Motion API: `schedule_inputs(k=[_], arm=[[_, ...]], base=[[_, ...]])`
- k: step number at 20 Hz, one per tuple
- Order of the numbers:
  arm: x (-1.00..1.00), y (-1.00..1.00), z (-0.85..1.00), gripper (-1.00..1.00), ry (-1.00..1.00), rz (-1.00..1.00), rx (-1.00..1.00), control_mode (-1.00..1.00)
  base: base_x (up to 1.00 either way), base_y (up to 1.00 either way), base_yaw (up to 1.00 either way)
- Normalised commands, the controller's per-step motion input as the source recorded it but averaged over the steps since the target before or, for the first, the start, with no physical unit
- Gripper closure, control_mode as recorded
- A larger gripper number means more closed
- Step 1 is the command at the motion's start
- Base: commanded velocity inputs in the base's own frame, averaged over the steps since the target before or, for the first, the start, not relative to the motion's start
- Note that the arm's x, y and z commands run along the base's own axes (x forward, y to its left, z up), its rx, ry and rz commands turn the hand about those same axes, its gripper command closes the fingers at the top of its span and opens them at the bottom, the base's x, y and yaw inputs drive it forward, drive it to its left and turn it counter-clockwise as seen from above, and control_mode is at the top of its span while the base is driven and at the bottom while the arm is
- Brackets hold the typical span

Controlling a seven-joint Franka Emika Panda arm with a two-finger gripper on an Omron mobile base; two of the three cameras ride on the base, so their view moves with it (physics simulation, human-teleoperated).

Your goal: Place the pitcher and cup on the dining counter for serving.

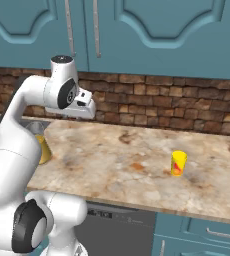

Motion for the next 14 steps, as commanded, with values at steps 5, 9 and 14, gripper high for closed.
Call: schedule_inputs(k=[5,9,14], arm=[[-0.14,0.22,-0.18,-1.00,-0.07,0.01,-0.01,-1.00],[-0.17,0.65,-0.49,-1.00,-0.21,0.00,-0.03,-1.00],[-0.05,0.91,-0.58,-1.00,-0.19,0.00,-0.06,-1.00]], base=[[0.00,0.00,0.00],[0.00,0.00,0.00],[0.00,0.00,0.00]])
